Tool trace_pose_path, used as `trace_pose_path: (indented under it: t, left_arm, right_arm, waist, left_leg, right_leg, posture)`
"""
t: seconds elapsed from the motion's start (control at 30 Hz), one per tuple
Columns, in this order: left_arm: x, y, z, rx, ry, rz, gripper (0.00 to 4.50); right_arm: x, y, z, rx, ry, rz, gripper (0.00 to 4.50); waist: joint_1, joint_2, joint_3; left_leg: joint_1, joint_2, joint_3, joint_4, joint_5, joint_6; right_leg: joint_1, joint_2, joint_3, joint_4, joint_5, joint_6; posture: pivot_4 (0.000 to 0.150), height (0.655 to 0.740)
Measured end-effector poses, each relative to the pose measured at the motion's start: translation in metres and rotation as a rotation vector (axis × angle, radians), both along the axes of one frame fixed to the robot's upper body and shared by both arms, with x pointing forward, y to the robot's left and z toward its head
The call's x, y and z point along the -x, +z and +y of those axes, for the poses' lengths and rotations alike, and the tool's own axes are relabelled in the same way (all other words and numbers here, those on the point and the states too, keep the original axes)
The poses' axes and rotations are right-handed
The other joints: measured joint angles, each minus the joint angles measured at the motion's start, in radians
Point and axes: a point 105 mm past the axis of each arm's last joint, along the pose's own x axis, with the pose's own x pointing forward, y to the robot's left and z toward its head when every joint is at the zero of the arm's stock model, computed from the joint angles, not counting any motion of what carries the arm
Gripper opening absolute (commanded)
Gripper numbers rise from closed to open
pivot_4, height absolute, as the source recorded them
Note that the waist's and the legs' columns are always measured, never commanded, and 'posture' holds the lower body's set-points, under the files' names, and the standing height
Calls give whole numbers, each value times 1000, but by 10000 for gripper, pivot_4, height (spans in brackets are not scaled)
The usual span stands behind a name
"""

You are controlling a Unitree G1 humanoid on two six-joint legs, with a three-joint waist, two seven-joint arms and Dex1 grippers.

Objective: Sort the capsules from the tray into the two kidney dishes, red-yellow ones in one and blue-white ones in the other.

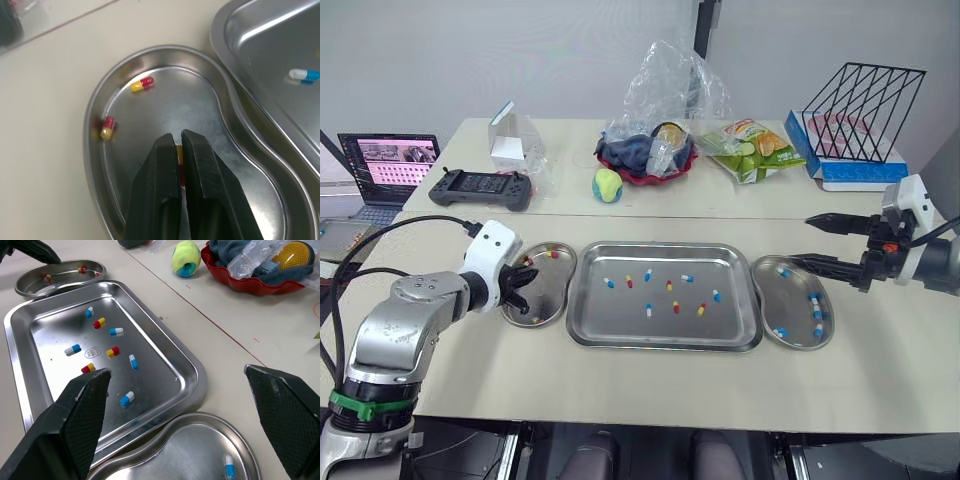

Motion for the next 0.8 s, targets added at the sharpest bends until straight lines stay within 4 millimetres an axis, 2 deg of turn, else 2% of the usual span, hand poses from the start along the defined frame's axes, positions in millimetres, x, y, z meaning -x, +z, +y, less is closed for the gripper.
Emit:
trace_pose_path:
  t: [0.03, 0.17, 0.33, 0.37, 0.5, 0.57, 0.63, 0.7, 0.8]
  left_arm:
    - [-1, -1, -2, 27, 0, -3, 14129]
    - [-2, -2, -3, 56, -5, -5, 26105]
    - [-5, 13, 5, 78, -6, -78, 43235]
    - [-5, 15, 7, 79, -6, -90, 44553]
    - [-7, 35, 24, 105, -13, -190, 44553]
    - [-3, 54, 46, 115, -16, -282, 44553]
    - [6, 63, 71, 112, 8, -330, 44553]
    - [16, 57, 92, 122, 34, -324, 44553]
    - [30, 40, 112, 177, 37, -301, 44553]
  right_arm:
    - [0, 0, 0, 0, 2, 1, 45000]
    - [0, 0, 0, 0, 5, 2, 45000]
    - [0, -1, -1, -4, 3, 8, 45000]
    - [0, -1, -1, -5, 3, 9, 45000]
    - [-2, -1, -6, -11, -5, 9, 45000]
    - [-8, -1, -17, -21, -39, 1, 45000]
    - [-12, -3, -25, -41, -72, -8, 45000]
    - [-14, -8, -32, -54, -104, -4, 45000]
    - [-16, -18, -42, -64, -143, 11, 45000]
  waist:
    - [-1, 0, 0]
    - [-3, 0, 0]
    - [-4, 0, 0]
    - [-4, 0, 0]
    - [-4, 0, 0]
    - [-8, 0, 0]
    - [-14, 0, 0]
    - [-15, 1, 0]
    - [-14, 0, 0]
  left_leg:
    - [0, 0, 0, 0, 0, 0]
    - [0, 0, 0, 0, 0, 0]
    - [0, 0, 0, 0, 0, 0]
    - [0, 0, 0, 0, 0, 0]
    - [0, 0, 0, 0, 0, 0]
    - [0, 1, 0, -1, 0, 0]
    - [1, 1, 1, -3, 0, 0]
    - [2, 1, 1, -3, 0, 0]
    - [1, 1, 1, -2, 0, 0]
  right_leg:
    - [0, 0, 0, 0, 0, 0]
    - [-1, 0, 0, 0, 0, 0]
    - [-1, 0, 0, 0, 0, 0]
    - [-1, 0, 0, 0, 0, 0]
    - [-1, 0, 0, 0, 0, 0]
    - [-1, 0, 0, 0, 0, 0]
    - [-1, 0, 0, -1, 0, 0]
    - [-1, 0, 1, -1, 0, 0]
    - [-2, 0, 0, 0, 0, 0]
  posture:
    - [1500, 7400]
    - [1500, 7400]
    - [1500, 7400]
    - [1500, 7400]
    - [1500, 7400]
    - [1500, 7400]
    - [1500, 7400]
    - [1500, 7400]
    - [1500, 7400]
